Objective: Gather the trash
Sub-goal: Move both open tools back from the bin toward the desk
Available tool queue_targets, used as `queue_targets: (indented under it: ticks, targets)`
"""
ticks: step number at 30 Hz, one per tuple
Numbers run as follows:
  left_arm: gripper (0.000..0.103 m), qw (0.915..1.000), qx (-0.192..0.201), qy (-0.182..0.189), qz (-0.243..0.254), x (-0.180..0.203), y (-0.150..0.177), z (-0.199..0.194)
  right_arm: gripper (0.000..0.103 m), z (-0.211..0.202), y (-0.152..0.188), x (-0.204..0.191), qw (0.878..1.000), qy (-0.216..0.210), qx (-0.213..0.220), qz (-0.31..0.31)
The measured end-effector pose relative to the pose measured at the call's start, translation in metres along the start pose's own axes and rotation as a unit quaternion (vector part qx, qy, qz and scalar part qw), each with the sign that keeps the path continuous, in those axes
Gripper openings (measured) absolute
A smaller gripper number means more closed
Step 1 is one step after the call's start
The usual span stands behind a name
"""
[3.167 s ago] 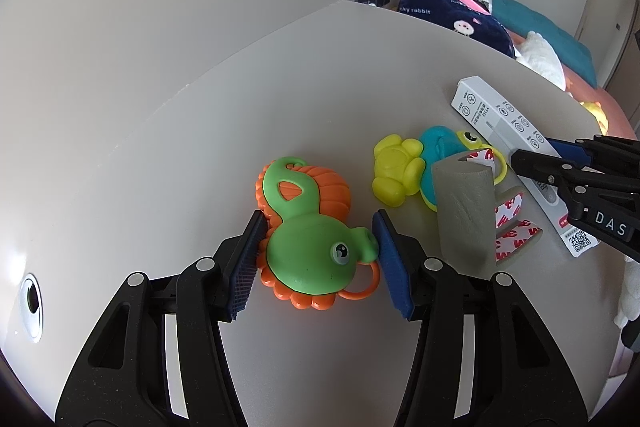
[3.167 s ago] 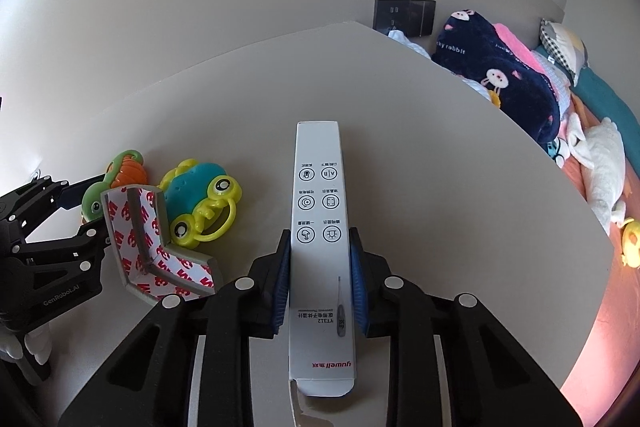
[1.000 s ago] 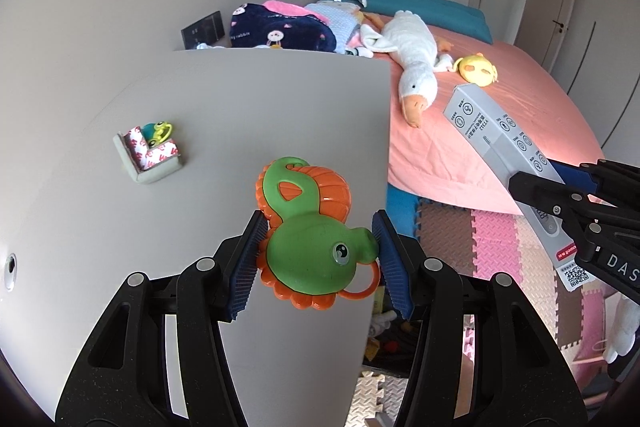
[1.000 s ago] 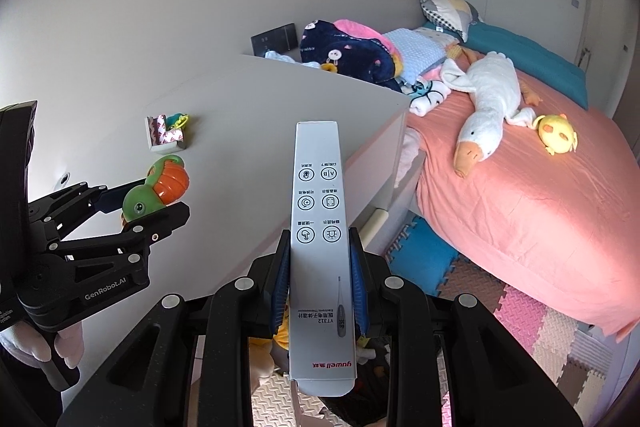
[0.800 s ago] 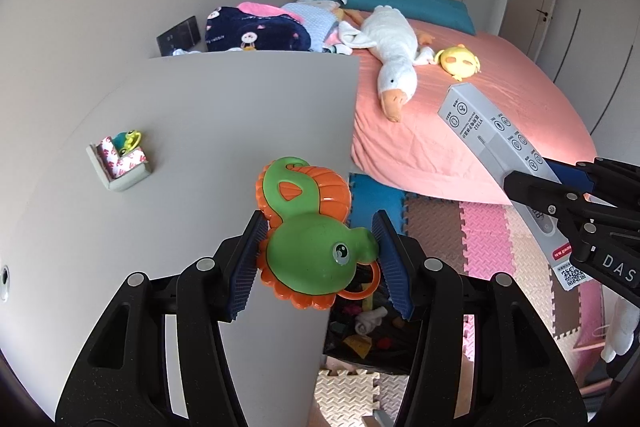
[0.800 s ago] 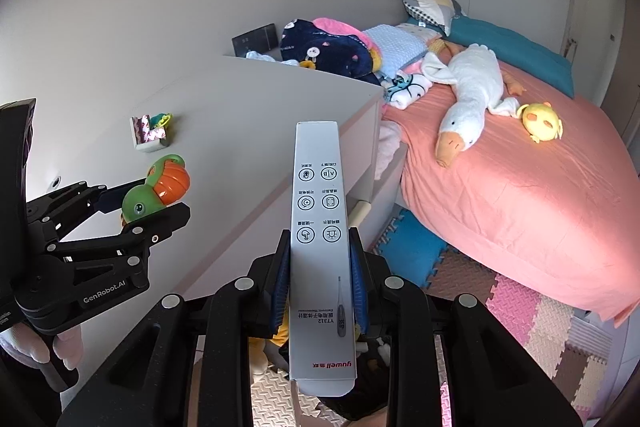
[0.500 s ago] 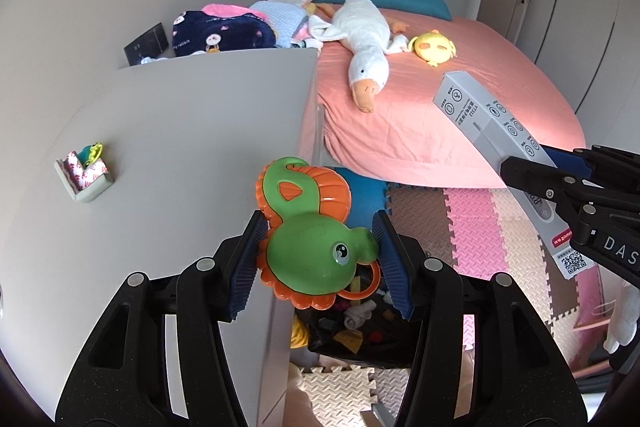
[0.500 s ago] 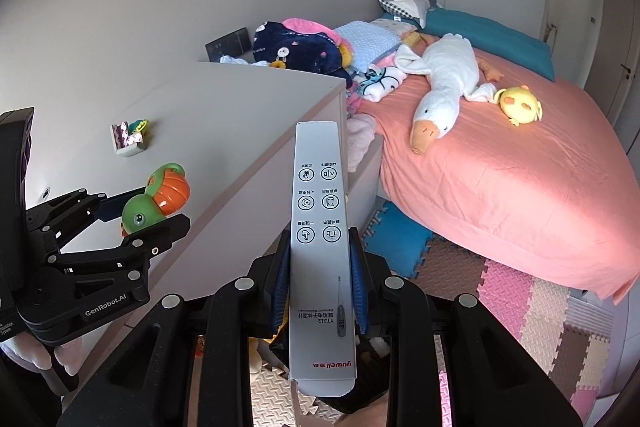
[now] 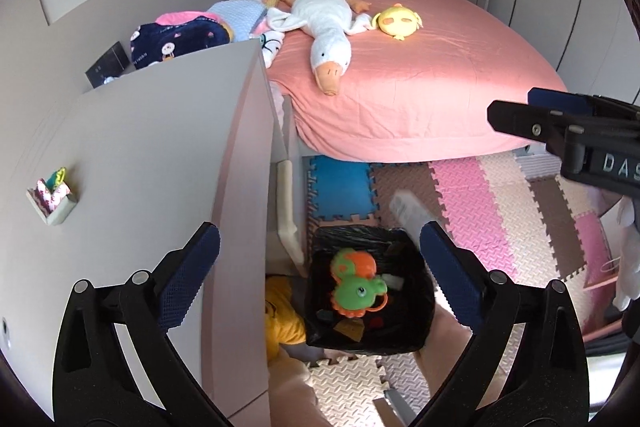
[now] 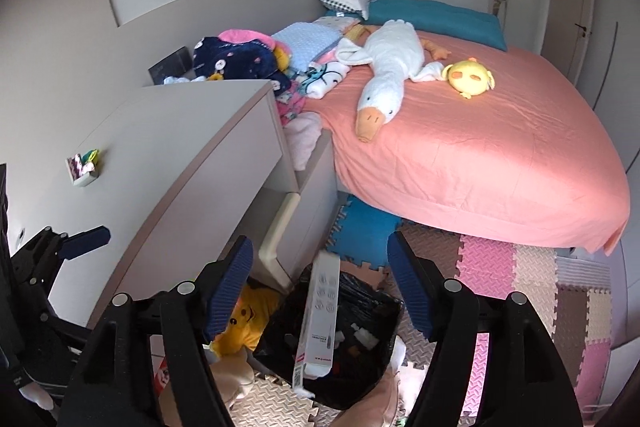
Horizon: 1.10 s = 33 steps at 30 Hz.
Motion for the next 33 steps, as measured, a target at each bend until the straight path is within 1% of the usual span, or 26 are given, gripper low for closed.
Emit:
queue_targets:
  ticks: [5,10,14,21,25,33]
  targets:
    - [0.097,0.9998,0.008,-0.009,-0.019,-0.013,0.000,-0.008,0.070,-0.001,0.000,0.006,1.000,-0.003,0.002,0.011]
    - [0.097,0.9992,0.013,-0.018,-0.034,-0.023,0.004,-0.012,0.070,0.001,0.003,0.000,1.000,-0.013,-0.002,0.006]
    - [0.097,0.9983,0.013,-0.022,-0.051,-0.034,0.008,-0.012,0.070,0.002,0.004,-0.014,1.000,-0.021,-0.004,-0.007]
    - [0.097,0.9976,0.012,-0.031,-0.061,-0.050,0.015,-0.016,0.070,0.003,0.002,-0.038,0.999,-0.037,-0.003,-0.018]
    - [0.097,0.9963,0.013,-0.038,-0.076,-0.066,0.020,-0.019,0.070,0.002,-0.001,-0.057,0.998,-0.058,0.001,-0.023]
    - [0.097,0.9931,0.018,-0.052,-0.103,-0.101,0.029,-0.031,0.070,0.008,-0.006,-0.099,0.996,-0.076,-0.003,-0.050]
Point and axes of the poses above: each gripper's, at about its wrist camera, not at the fingertips, and z roughly the way its jaws point, x to its right, y to its underside, the point moved 10 cm from there along z, roughly the way its jaws point, and after that the axes turned 15 degrees about y, right-handed, at the moved point
